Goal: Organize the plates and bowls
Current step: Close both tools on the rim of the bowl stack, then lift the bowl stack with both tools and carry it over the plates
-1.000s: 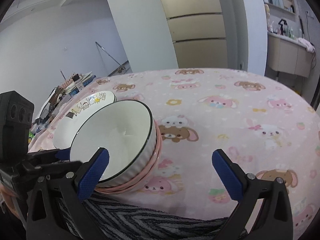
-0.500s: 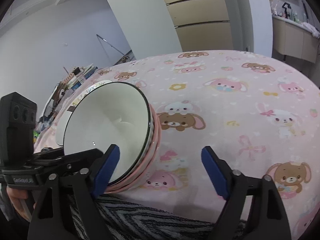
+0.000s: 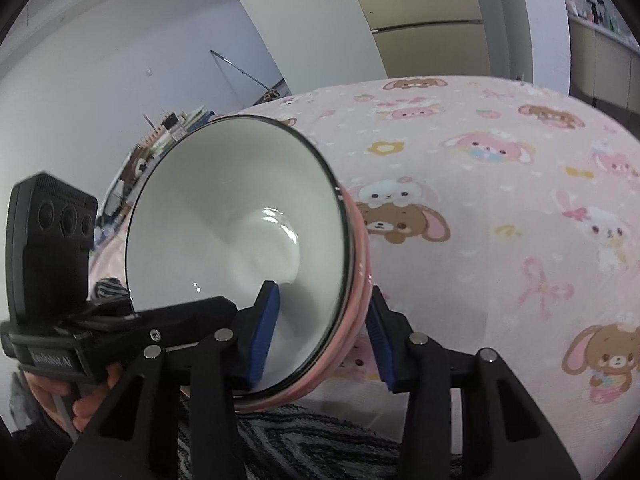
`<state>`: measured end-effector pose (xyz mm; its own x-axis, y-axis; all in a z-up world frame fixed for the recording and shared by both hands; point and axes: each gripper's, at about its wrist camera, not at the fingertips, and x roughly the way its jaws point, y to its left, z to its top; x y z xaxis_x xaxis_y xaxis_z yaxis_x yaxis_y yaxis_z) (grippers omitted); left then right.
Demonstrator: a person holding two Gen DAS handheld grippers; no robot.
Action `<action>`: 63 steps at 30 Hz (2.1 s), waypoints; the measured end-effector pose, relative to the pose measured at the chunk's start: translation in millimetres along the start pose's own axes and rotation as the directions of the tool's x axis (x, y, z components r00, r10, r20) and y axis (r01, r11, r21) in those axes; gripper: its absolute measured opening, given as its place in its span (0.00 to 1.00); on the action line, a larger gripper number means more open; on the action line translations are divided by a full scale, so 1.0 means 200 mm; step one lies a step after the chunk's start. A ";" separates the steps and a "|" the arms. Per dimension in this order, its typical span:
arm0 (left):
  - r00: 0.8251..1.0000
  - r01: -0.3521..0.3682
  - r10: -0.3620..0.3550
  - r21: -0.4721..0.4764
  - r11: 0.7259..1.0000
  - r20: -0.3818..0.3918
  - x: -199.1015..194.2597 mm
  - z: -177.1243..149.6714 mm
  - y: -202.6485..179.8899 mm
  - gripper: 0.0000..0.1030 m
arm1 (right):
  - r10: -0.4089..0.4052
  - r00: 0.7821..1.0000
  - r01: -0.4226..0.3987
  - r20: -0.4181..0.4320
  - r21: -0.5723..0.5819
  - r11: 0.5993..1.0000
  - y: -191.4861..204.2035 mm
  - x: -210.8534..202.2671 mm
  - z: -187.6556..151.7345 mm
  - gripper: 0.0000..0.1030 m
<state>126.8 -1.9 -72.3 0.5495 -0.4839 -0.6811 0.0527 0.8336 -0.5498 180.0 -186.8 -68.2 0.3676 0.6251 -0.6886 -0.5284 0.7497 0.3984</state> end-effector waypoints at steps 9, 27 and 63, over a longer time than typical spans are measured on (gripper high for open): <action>0.995 -0.093 0.092 0.048 0.995 0.031 0.00 -0.01 -0.05 0.42 | 0.007 0.998 -0.008 0.060 0.008 1.000 0.01 -0.04 -0.02 0.34; 0.977 -0.134 0.109 0.135 0.982 0.182 -0.17 -0.05 -0.15 0.34 | 0.098 0.955 -0.111 0.279 0.034 0.993 0.01 -0.24 0.01 0.27; 0.878 -0.373 0.342 0.033 0.927 0.334 -0.75 0.05 0.29 0.34 | 0.204 0.972 -0.203 0.118 -0.021 0.979 0.64 0.16 0.31 0.27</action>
<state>55.2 122.5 2.3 0.7788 -0.0510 -0.6252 -0.1292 0.9622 -0.2395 171.5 -57.6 -0.9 0.3398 0.7860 -0.5165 -0.6080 0.6025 0.5170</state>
